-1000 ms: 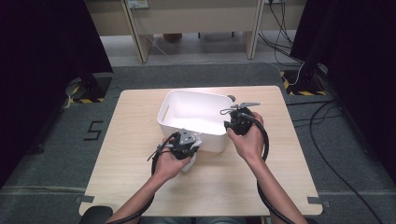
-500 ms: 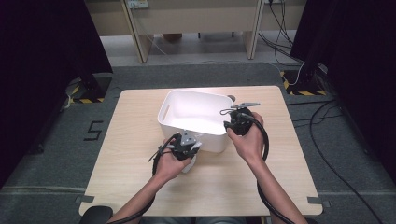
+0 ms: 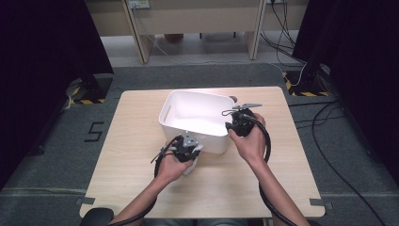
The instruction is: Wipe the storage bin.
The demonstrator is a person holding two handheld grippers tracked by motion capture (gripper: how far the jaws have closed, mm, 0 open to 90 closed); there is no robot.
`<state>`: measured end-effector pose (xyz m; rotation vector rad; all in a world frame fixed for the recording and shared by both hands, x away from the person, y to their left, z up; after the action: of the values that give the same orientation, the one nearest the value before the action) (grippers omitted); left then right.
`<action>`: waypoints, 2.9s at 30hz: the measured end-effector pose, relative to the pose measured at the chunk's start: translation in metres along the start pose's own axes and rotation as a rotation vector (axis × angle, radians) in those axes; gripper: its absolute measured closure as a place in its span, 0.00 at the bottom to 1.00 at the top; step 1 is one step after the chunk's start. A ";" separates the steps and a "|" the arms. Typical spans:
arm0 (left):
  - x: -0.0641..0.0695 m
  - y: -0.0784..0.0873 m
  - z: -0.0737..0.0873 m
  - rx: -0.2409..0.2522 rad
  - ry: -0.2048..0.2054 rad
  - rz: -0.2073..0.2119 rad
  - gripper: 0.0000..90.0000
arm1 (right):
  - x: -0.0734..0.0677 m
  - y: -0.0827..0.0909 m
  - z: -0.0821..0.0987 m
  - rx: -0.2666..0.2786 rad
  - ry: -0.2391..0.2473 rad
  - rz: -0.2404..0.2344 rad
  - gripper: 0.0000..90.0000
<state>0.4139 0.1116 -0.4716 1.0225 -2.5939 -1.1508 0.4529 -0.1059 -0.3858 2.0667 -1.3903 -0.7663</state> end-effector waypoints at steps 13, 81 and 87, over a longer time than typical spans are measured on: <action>0.000 -0.002 0.001 -0.010 0.001 0.001 0.89 | 0.000 0.000 0.000 0.001 -0.006 -0.002 0.77; 0.006 0.029 -0.030 0.097 -0.016 -0.002 0.89 | 0.002 0.000 0.000 -0.006 -0.019 -0.014 0.76; 0.006 0.031 -0.032 0.105 -0.018 -0.003 0.89 | 0.002 -0.001 -0.001 -0.006 -0.019 -0.014 0.76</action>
<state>0.4045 0.1031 -0.4284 1.0413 -2.6932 -1.0394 0.4542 -0.1073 -0.3861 2.0721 -1.3834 -0.7967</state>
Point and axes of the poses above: each handheld gripper's, and its own axes: y roughly backward along the jaws, z roughly out of its underside, x roughly to its right, the point moved 1 cm from there along -y, roughly forward along the jaws, and after that the axes turned 6 degrees about -y, right-handed, at the moved point
